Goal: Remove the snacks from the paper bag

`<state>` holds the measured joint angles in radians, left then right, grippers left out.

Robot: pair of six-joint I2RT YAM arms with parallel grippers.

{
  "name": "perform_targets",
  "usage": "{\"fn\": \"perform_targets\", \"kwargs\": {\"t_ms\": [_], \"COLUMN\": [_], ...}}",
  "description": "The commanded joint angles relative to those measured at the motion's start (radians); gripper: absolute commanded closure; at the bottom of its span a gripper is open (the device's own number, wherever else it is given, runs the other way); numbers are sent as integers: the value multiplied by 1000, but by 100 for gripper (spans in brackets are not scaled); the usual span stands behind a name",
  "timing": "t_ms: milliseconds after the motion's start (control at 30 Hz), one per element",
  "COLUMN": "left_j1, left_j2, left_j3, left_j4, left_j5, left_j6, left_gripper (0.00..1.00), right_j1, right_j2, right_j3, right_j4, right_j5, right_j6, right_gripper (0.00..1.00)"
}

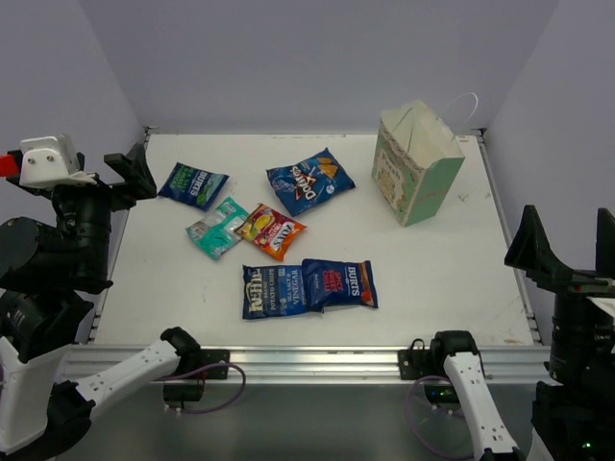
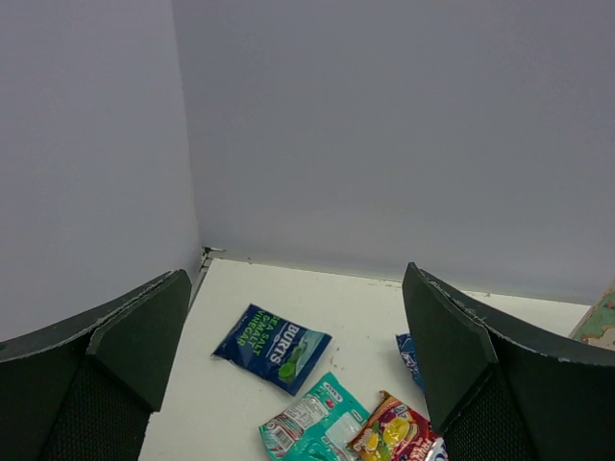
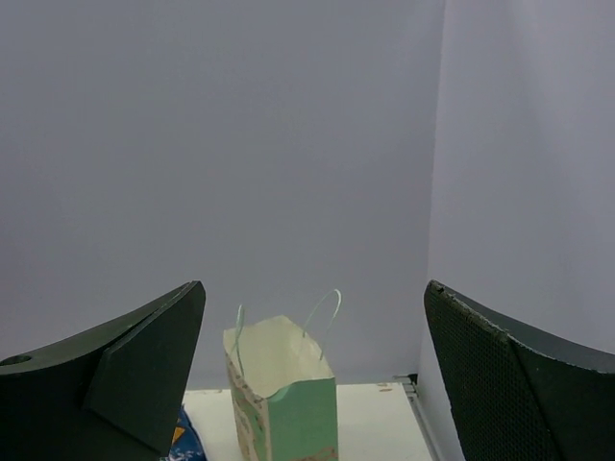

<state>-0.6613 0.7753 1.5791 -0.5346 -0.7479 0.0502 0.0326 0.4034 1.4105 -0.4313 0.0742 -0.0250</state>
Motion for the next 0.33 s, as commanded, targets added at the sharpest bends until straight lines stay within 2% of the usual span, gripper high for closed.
{"fn": "perform_targets", "kwargs": {"t_ms": [0, 300], "left_j1": [6, 6], "left_j2": [-13, -18], "left_j3": [-11, -79], "left_j4": [51, 70], "left_j5": [-37, -59], "left_j6": [48, 51], "left_gripper": [0, 0], "right_j1": [7, 15], "right_j2": [20, 54], "right_j3": [1, 22], "right_j4": [78, 100], "right_j5": [58, 52], "right_j6": [-3, 8], "right_gripper": [1, 1]}}
